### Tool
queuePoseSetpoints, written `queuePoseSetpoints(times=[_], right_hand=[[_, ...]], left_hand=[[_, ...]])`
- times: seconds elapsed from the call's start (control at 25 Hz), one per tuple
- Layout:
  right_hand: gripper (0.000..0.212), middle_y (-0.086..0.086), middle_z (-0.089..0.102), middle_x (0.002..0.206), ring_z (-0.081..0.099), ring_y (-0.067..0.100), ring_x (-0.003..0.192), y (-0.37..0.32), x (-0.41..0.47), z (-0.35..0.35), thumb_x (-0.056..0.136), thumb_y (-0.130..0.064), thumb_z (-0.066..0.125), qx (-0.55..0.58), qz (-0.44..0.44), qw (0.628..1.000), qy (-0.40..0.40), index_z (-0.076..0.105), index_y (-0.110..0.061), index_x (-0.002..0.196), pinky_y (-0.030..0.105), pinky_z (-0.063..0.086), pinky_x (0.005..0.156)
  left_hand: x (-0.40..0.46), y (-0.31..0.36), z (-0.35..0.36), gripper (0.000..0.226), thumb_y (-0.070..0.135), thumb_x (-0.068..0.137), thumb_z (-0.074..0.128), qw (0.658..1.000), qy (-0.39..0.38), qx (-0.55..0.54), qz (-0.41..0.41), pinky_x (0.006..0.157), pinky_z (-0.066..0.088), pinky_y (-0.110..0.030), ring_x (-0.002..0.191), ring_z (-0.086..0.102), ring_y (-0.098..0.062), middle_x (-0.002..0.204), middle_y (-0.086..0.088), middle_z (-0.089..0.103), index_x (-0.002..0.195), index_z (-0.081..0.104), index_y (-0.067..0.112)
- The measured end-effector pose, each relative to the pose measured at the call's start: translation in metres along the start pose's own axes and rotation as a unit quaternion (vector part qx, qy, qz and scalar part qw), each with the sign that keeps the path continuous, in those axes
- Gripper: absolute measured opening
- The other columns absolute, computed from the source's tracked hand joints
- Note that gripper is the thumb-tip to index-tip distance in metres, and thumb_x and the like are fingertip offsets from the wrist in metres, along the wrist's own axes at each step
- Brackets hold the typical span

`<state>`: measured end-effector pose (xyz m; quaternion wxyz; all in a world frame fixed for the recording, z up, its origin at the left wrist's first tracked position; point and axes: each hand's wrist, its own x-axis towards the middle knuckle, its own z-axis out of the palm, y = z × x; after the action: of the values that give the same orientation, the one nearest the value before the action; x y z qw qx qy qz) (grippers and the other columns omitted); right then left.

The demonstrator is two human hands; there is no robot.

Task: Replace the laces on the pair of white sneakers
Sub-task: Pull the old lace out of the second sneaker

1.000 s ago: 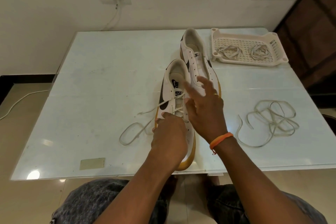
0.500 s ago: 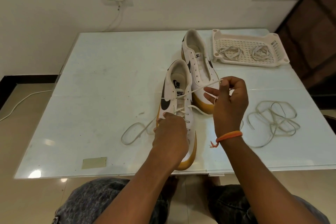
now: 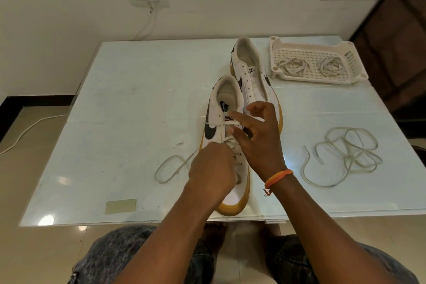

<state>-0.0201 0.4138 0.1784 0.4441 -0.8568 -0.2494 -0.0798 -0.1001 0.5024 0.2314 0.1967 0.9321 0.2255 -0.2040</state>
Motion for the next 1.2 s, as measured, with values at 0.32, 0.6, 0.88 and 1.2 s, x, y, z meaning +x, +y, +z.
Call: queuePoseSetpoints(times=[0.32,0.6,0.88,1.2], right_hand=[[0.011,0.003,0.068,0.089,0.055,-0.004,0.077,-0.009,-0.005,-0.004,0.082,-0.011,0.075,-0.008,-0.037,0.999,0.037,0.075,-0.011,0.092,0.0,0.041,0.074],[0.01,-0.02,0.06,0.075,0.059,-0.012,0.075,-0.024,-0.003,-0.016,0.091,-0.02,0.066,0.12,0.094,0.988,0.005,0.062,-0.017,0.083,0.001,0.043,0.066],[0.015,0.019,0.072,0.089,0.073,0.031,0.085,-0.014,0.01,-0.036,0.098,-0.013,0.054,0.443,0.334,0.83,0.06,0.061,-0.002,0.105,0.039,0.061,0.068],[0.033,0.002,0.064,0.104,0.061,0.023,0.095,0.012,0.02,-0.07,0.074,-0.014,0.072,-0.08,0.154,0.984,0.036,0.063,-0.014,0.105,0.036,0.049,0.084]], left_hand=[[0.016,-0.017,-0.013,0.042,0.052,0.092,0.057,0.984,0.144,-0.106,-0.024,0.046,0.028,-0.019,0.058,0.053,-0.013,0.059,0.005,0.044,0.079,0.056,0.012],[0.019,-0.011,-0.006,0.037,0.046,0.096,0.053,0.959,0.244,-0.143,-0.021,0.046,0.026,-0.015,0.048,0.047,-0.011,0.059,0.007,0.047,0.074,0.058,0.016],[0.016,-0.011,-0.014,0.044,0.025,0.101,0.046,0.965,0.223,-0.141,-0.005,0.043,0.021,-0.017,0.046,0.036,-0.011,0.055,0.006,0.036,0.059,0.035,0.018],[0.02,-0.034,-0.037,0.014,0.01,0.093,0.056,0.957,0.226,-0.179,0.02,0.077,0.049,-0.027,0.085,0.062,-0.015,0.096,0.002,0.066,0.096,0.069,0.016]])
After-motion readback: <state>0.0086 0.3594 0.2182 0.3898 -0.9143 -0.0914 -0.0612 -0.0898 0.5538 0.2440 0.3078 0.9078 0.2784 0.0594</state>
